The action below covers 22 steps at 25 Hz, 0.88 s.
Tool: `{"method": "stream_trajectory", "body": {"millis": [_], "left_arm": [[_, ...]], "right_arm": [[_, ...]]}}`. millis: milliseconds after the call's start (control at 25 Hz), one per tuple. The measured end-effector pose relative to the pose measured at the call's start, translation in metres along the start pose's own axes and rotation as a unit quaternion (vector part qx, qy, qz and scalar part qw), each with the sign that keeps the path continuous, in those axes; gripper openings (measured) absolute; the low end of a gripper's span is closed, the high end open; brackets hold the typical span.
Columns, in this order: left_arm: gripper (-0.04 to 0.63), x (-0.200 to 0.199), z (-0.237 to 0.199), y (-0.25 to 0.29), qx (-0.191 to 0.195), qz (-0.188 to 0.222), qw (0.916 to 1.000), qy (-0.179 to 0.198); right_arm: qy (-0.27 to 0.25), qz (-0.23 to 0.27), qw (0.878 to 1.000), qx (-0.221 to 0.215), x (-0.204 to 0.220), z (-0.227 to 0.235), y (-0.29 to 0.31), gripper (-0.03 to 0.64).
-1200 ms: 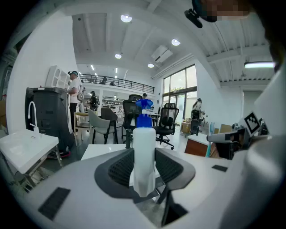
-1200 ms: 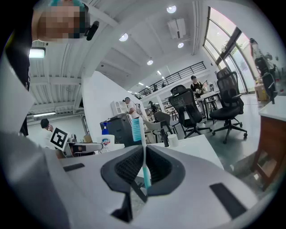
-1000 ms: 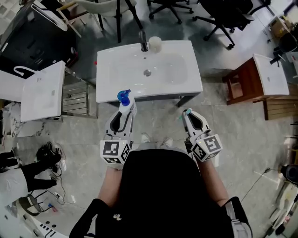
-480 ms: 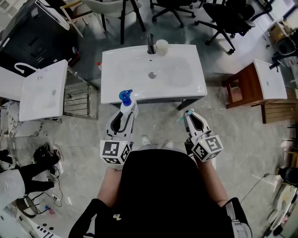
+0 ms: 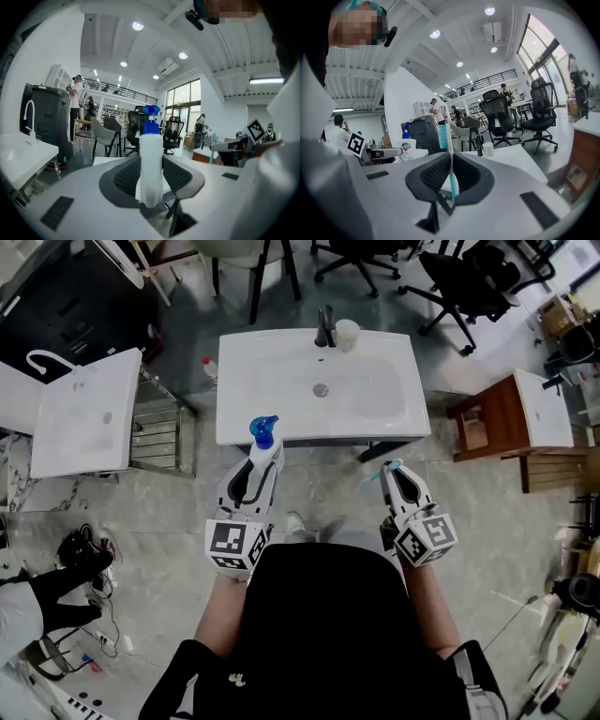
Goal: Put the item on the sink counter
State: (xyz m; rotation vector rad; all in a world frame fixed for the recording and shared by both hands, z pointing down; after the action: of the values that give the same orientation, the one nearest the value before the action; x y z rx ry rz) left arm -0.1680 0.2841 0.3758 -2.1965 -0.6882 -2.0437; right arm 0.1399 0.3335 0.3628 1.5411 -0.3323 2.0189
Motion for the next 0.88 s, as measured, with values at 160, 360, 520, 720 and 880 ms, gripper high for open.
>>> {"method": "stream_trajectory", "body": {"millis": [160,360,520,720,880], "left_arm": [[0.163,0.002,-0.013,0.000,-0.001,0.000,1.0000,0.000],[0.163,0.002,-0.021,0.008,-0.004,-0.005,1.0000,0.000],[0.163,0.004,-0.022,0.015,-0.014,-0.007,0.9999,0.000],[0.163,0.002,-0.019,0.029,-0.031,-0.010,0.9994,-0.008],[0.161,0.001,-0.020,0.044,-0.049,-0.011,0.9986,-0.017]], "right_arm": [[-0.001,0.003,1.000,0.007,0.001,-0.004,0.006,0.043],[0.009,0.006,1.000,0.006,0.005,0.004,0.016,0.043],[0.009,0.005,1.000,-0.004,0.003,0.014,0.027,0.043],[0.012,-0.004,1.000,-0.023,-0.004,0.037,0.044,0.043],[0.015,-0.017,0.999,-0.042,-0.013,0.059,0.065,0.043]]}}
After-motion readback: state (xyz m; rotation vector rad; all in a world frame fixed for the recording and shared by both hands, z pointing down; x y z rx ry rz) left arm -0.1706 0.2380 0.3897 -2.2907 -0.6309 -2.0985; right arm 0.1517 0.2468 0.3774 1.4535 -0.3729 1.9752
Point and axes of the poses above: the fingertips, and each gripper's own axes: y forward along the fingers, z to its right, x out of its underside, the point moved 7 cm from there along -y, backward along the fingers, and after that the axes turned 14 degrees about -x, right-handed, at the moved point
